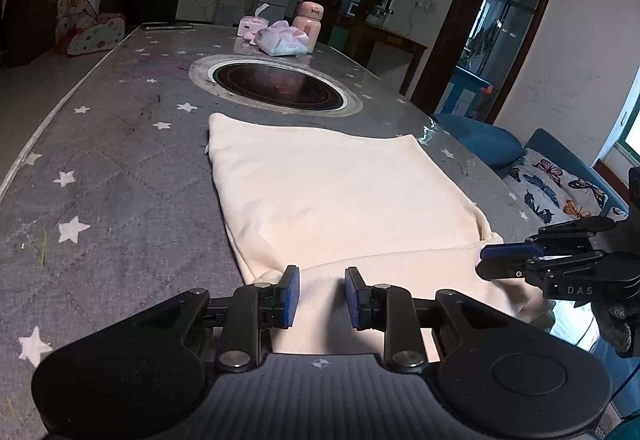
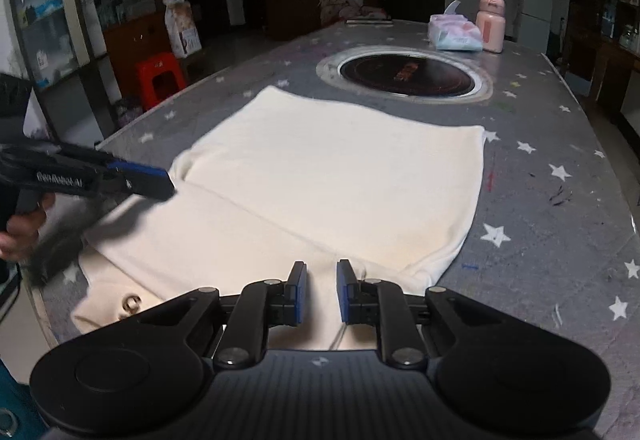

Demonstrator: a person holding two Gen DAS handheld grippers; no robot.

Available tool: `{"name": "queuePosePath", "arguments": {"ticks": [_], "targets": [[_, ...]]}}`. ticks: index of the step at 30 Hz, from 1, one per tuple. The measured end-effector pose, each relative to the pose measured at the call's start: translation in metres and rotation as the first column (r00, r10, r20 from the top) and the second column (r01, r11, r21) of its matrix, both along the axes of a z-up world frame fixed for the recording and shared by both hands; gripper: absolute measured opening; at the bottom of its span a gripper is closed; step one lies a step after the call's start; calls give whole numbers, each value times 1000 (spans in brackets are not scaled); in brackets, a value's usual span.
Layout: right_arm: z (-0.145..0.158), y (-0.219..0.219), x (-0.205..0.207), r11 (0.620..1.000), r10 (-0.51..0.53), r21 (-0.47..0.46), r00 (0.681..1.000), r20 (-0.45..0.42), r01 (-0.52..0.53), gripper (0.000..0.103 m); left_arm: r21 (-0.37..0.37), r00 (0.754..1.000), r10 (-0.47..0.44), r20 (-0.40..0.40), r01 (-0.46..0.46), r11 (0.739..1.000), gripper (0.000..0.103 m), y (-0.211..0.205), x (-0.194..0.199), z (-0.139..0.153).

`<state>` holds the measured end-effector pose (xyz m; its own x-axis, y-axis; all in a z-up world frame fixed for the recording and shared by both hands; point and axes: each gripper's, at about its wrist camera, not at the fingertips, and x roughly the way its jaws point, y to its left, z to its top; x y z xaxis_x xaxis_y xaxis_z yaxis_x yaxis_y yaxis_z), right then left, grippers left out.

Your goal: Fold clothes

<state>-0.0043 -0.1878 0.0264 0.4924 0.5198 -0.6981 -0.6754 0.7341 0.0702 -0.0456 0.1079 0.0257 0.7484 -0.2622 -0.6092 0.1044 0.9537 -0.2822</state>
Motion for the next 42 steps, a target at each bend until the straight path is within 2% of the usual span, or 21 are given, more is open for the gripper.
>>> {"name": "queuePosePath", "arguments": {"ticks": [5,8,12,17,19,22,24,27,33,35,40,42], "targets": [[12,-6,-14,999,39,-13,999,20,-38,16,53,999,-37,26,36,998,36,-12,-15,10],[14,-9,-27,997,78,-21,997,17,-78,16,68,996,-84,33,81,994,36,-24,-28,12],[5,-8,-37,993,104,-51,995,-7,-104,16,111,993,-113,35,108,988,38,-33,-33,9],[10,-8,-43,993,113,-46,993,24,-112,17,165,988,-149,36,141,976,47,-45,-41,7],[10,-6,-44,992,119,-36,993,26,-118,22,186,986,-163,36,154,970,47,-50,-44,6],[2,0,-45,990,134,-52,991,12,-133,22,218,982,-186,36,174,960,47,-57,-49,4],[3,-1,-48,989,141,-57,990,24,-140,23,245,975,-218,49,200,949,47,-55,-56,8],[12,-10,-50,990,137,-42,990,33,-135,32,285,961,-268,66,239,928,47,-53,-68,14],[20,-25,-56,987,144,-74,989,40,-141,35,408,912,-407,59,350,843,47,-66,-93,12],[20,-28,-60,984,156,-95,987,40,-152,38,430,903,-427,52,366,825,47,-71,-96,7],[18,-30,-71,971,198,-142,979,41,-190,42,460,888,-456,66,378,803,47,-84,-95,-2],[18,-30,-76,966,215,-159,975,50,-205,51,469,883,-465,72,381,797,47,-89,-94,-5]]}}
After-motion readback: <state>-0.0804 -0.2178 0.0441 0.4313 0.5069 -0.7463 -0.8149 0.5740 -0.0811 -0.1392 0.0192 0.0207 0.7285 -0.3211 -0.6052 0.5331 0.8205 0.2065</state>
